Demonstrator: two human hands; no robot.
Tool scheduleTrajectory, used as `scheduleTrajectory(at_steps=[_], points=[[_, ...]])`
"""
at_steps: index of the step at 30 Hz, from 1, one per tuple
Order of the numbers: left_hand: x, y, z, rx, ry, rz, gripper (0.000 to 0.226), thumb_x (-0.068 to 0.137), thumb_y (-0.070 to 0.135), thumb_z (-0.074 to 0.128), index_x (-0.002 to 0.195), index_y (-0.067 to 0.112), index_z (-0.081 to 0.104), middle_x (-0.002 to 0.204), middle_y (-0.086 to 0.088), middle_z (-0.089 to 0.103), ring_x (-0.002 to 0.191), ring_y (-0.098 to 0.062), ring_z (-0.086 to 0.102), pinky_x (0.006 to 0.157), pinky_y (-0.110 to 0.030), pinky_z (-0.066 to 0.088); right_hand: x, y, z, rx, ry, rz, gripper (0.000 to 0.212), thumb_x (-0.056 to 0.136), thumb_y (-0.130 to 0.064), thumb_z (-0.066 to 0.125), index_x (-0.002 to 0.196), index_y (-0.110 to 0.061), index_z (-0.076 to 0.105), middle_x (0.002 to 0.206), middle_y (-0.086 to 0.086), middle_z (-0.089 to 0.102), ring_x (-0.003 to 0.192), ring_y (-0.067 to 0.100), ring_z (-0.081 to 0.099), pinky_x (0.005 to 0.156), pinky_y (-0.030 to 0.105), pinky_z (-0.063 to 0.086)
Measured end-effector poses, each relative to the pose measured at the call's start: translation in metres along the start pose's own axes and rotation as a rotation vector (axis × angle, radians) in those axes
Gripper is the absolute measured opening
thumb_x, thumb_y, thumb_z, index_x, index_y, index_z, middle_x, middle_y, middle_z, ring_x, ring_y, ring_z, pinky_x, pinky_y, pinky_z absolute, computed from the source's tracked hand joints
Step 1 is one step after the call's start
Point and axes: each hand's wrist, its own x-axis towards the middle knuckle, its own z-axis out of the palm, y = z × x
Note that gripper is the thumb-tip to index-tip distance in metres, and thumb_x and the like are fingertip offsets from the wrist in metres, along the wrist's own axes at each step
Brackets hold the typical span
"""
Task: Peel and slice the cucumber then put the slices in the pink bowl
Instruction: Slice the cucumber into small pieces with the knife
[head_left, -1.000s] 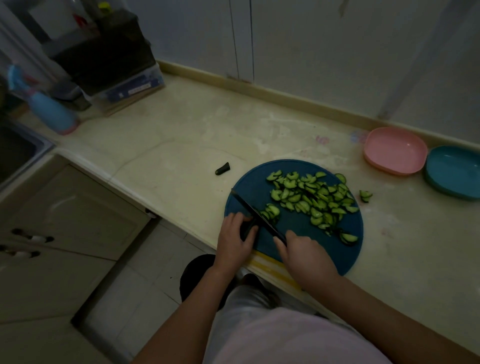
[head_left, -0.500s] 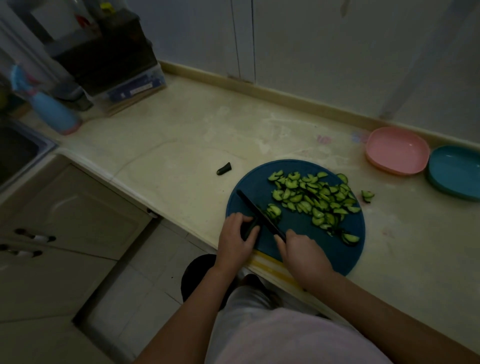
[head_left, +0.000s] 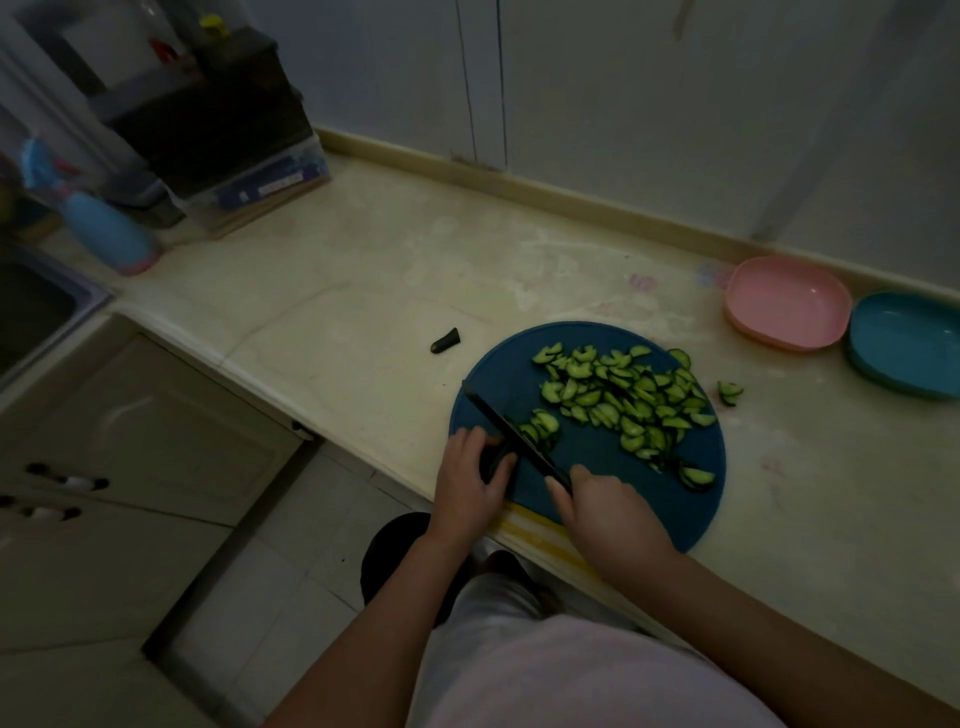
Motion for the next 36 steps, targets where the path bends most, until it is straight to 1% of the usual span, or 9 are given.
scheduleTrajectory(at_steps=[9, 11, 16, 21, 25, 28, 31, 34, 36], points=[[-0.001, 0.0, 0.0, 0.003, -0.005, -0.015, 0.018, 0.085, 0.032, 0.056, 0.086, 0.015, 0.051, 0.083, 0.008, 0.044, 0.08, -0.004, 0.04, 0.067, -0.011, 0.028, 0.003, -0.001, 0.006, -0.022, -0.017, -0.011, 0.033, 0.1, -0.043, 0.027, 0.085, -0.016, 0.04, 0.09, 0.009, 0.064, 0.077, 0.024, 0.06, 0.043, 0.025, 0.021], [0.0, 0.0, 0.0, 0.003, -0.011, -0.024, 0.015, 0.084, 0.027, 0.059, 0.087, 0.015, 0.051, 0.083, 0.008, 0.045, 0.081, -0.004, 0.04, 0.068, -0.011, 0.028, 0.008, -0.001, 0.008, -0.048, -0.024, -0.019, 0.036, 0.1, -0.042, 0.027, 0.091, -0.014, 0.047, 0.092, 0.009, 0.065, 0.081, 0.024, 0.062, 0.049, 0.029, 0.027], [-0.002, -0.001, -0.003, 0.0, -0.023, -0.017, 0.028, 0.083, 0.039, 0.053, 0.093, 0.013, 0.056, 0.087, 0.006, 0.049, 0.085, -0.003, 0.043, 0.074, -0.006, 0.032, 0.011, -0.001, 0.012, -0.039, -0.018, 0.009, 0.039, 0.1, -0.042, 0.026, 0.097, -0.011, 0.05, 0.094, 0.009, 0.065, 0.084, 0.025, 0.062, 0.058, 0.028, 0.033], [-0.003, 0.0, -0.003, 0.009, -0.022, -0.021, 0.026, 0.084, 0.033, 0.057, 0.096, 0.01, 0.058, 0.089, 0.005, 0.048, 0.086, -0.005, 0.043, 0.077, -0.007, 0.033, 0.008, 0.004, 0.008, 0.009, -0.038, 0.052, 0.035, 0.1, -0.044, 0.027, 0.085, -0.016, 0.041, 0.081, 0.006, 0.057, 0.072, 0.021, 0.055, 0.057, 0.028, 0.034], [-0.003, 0.002, -0.002, -0.003, -0.015, -0.055, 0.018, 0.082, 0.025, 0.062, 0.092, 0.012, 0.056, 0.085, 0.006, 0.047, 0.082, -0.004, 0.043, 0.072, -0.005, 0.032, 0.004, 0.001, 0.006, 0.012, -0.036, 0.025, 0.034, 0.1, -0.044, 0.028, 0.084, -0.016, 0.038, 0.081, 0.005, 0.059, 0.075, 0.024, 0.059, 0.054, 0.03, 0.033], [-0.003, 0.002, -0.002, -0.005, -0.014, -0.059, 0.017, 0.082, 0.026, 0.062, 0.09, 0.014, 0.054, 0.084, 0.007, 0.045, 0.081, -0.005, 0.042, 0.071, -0.006, 0.033, 0.002, 0.002, 0.003, 0.008, -0.016, 0.004, 0.034, 0.099, -0.045, 0.027, 0.081, -0.017, 0.036, 0.062, -0.004, 0.039, 0.058, 0.017, 0.045, 0.043, 0.025, 0.024], [-0.003, 0.003, -0.002, -0.006, -0.011, -0.05, 0.015, 0.082, 0.026, 0.062, 0.085, 0.017, 0.05, 0.082, 0.005, 0.045, 0.079, -0.005, 0.04, 0.07, -0.007, 0.032, 0.0, 0.002, 0.004, 0.017, -0.01, -0.004, 0.033, 0.099, -0.045, 0.027, 0.082, -0.018, 0.036, 0.06, -0.006, 0.032, 0.061, 0.018, 0.044, 0.042, 0.022, 0.021], [-0.003, 0.004, -0.002, -0.008, -0.009, -0.044, 0.016, 0.082, 0.026, 0.062, 0.084, 0.022, 0.046, 0.082, 0.005, 0.045, 0.078, -0.005, 0.041, 0.069, -0.006, 0.032, 0.0, 0.0, 0.003, 0.016, -0.005, -0.009, 0.033, 0.099, -0.044, 0.026, 0.084, -0.017, 0.036, 0.066, -0.002, 0.047, 0.064, 0.021, 0.05, 0.042, 0.021, 0.02], [-0.003, 0.004, -0.002, -0.01, -0.009, -0.044, 0.016, 0.082, 0.027, 0.061, 0.084, 0.022, 0.046, 0.082, 0.006, 0.044, 0.078, -0.006, 0.041, 0.068, -0.007, 0.032, 0.0, -0.001, 0.002, -0.009, -0.01, -0.012, 0.032, 0.1, -0.044, 0.026, 0.084, -0.017, 0.036, 0.082, 0.005, 0.061, 0.07, 0.022, 0.057, 0.042, 0.022, 0.021]])
